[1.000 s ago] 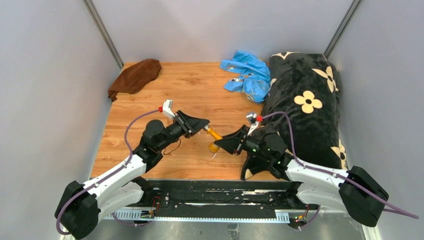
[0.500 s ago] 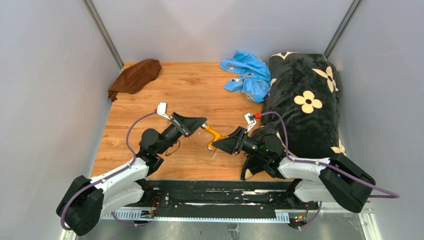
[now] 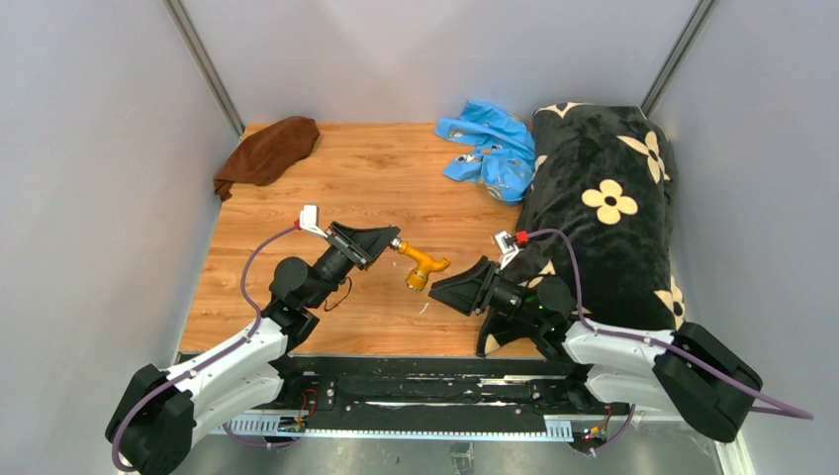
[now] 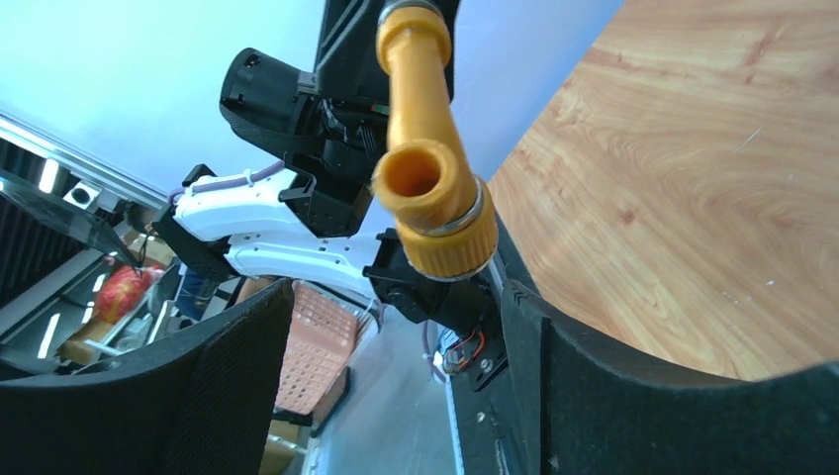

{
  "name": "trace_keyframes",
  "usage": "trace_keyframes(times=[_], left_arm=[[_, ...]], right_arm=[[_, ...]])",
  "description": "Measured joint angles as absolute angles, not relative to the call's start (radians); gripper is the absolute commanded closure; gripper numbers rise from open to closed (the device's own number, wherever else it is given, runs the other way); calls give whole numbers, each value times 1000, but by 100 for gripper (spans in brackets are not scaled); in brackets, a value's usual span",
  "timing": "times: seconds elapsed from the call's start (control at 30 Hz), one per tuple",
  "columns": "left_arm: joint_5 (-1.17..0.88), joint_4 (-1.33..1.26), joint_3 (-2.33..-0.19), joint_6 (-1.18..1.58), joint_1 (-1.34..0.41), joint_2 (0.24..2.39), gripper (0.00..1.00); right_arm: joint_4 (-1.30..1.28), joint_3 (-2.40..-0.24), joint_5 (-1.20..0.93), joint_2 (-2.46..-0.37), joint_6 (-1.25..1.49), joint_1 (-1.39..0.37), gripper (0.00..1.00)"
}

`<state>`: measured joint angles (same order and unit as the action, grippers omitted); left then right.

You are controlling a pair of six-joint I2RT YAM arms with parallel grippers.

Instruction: Install the water faucets

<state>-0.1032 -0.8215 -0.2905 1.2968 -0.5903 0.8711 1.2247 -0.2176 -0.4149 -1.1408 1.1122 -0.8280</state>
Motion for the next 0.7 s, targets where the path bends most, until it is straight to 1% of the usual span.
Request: trace_keyframes(times=[0.2, 0.4, 0.53, 0.7], left_arm=[[-59, -800, -290, 1343, -590, 870, 100], [-32, -791, -290, 1370, -590, 871, 100], [-20, -782, -290, 1378, -591, 874, 100], [-13, -776, -290, 1391, -591, 876, 100]], right_arm=[[1195, -168, -355, -1041, 1022, -828, 24], [1193, -168, -324, -1044, 956, -828, 24], [1245, -190, -322, -1126, 949, -829, 24], [1421, -221, -322, -1320, 965, -830, 24]])
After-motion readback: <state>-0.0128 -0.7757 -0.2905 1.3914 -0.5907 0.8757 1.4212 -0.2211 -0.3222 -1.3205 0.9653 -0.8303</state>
